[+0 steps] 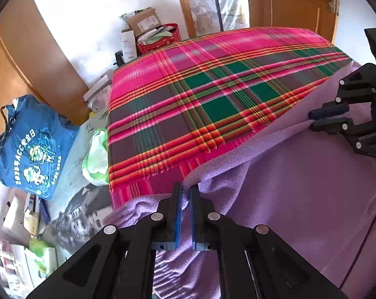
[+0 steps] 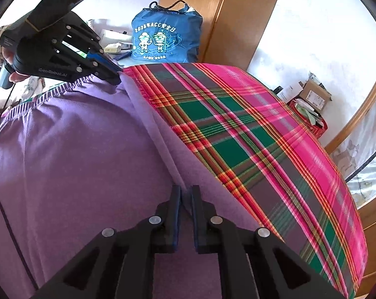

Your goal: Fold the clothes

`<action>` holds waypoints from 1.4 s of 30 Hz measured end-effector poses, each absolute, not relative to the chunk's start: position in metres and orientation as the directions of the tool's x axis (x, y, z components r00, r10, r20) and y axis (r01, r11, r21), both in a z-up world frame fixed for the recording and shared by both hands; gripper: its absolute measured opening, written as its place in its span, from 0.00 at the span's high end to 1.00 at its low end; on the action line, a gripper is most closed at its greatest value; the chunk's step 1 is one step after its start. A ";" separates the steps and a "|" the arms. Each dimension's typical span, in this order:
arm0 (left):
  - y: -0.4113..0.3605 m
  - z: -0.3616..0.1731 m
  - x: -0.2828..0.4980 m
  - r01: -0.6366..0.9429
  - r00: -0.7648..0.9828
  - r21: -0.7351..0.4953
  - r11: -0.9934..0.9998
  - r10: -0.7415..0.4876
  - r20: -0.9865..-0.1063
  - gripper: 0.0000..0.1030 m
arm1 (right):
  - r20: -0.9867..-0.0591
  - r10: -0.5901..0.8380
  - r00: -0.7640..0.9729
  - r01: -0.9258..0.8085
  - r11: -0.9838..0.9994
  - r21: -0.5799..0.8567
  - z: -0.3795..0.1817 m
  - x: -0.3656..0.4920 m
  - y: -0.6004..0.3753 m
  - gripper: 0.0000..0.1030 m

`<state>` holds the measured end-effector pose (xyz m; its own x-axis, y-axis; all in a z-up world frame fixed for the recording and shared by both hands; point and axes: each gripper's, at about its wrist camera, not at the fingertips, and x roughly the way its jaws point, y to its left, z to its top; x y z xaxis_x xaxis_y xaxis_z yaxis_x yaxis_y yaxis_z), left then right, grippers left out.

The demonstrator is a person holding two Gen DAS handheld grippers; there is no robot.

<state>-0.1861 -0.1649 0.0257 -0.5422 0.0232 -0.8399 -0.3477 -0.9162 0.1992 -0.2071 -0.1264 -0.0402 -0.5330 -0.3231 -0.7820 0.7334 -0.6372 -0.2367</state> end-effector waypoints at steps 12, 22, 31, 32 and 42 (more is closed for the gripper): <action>-0.164 0.036 -0.174 -0.312 -0.579 0.203 -0.928 0.016 -0.815 0.96 | -0.762 -0.298 -0.575 0.706 -0.652 -0.278 -0.030 -0.199 -0.128 0.97; -0.164 0.060 -0.150 -0.291 -0.621 0.224 -0.930 0.006 -0.783 0.96 | -0.713 -0.307 -0.631 0.685 -0.652 -0.325 0.011 -0.166 -0.130 0.98; -0.164 0.075 -0.117 -0.273 -0.643 0.225 -0.935 0.003 -0.766 0.96 | -0.703 -0.307 -0.641 0.678 -0.656 -0.332 0.031 -0.130 -0.133 0.98; -0.164 0.076 -0.113 -0.269 -0.645 0.225 -0.936 0.002 -0.764 0.96 | -0.703 -0.308 -0.641 0.679 -0.655 -0.332 0.032 -0.128 -0.133 0.98; -0.166 0.080 -0.074 -0.259 -0.634 0.212 -0.942 0.000 -0.773 0.96 | -0.708 -0.303 -0.638 0.682 -0.650 -0.336 0.043 -0.091 -0.145 0.98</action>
<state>-0.0735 -0.1662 0.0802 -0.6339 0.0003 -0.7734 -0.2588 -0.9424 0.2118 -0.0909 -0.1451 0.0429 -0.6376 -0.3027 -0.7085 0.6818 -0.6498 -0.3360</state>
